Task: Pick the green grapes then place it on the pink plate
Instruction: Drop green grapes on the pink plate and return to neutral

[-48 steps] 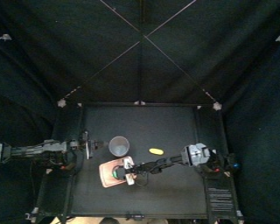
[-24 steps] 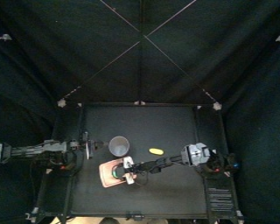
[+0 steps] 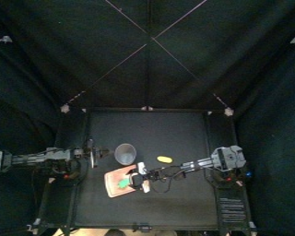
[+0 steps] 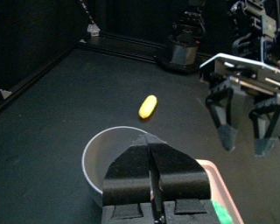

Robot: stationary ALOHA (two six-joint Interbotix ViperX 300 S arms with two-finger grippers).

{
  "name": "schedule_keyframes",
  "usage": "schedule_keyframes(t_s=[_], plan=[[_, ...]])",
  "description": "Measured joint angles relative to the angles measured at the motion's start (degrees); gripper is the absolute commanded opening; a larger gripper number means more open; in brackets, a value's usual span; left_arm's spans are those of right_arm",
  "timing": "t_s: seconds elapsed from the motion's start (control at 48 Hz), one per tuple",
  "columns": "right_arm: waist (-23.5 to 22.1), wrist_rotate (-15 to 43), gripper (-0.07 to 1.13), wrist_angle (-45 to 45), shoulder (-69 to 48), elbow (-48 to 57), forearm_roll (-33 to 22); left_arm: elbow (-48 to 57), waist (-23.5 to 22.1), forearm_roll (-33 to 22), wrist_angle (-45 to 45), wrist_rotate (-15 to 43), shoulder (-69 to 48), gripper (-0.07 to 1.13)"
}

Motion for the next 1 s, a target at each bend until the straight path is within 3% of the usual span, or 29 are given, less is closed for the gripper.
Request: schedule_keyframes(t_s=[0.542,1.0], plan=[[-2.99,0.35,0.94,-20.39,-22.76,27.69,9.76,0.09,-0.09,3.69,-0.09,0.09,-0.18,0.19],[-4.83,0.26,0.94,-23.55,-28.04,33.31,13.01,0.09,-0.18,5.71,0.0,0.09,-0.26,0.19]])
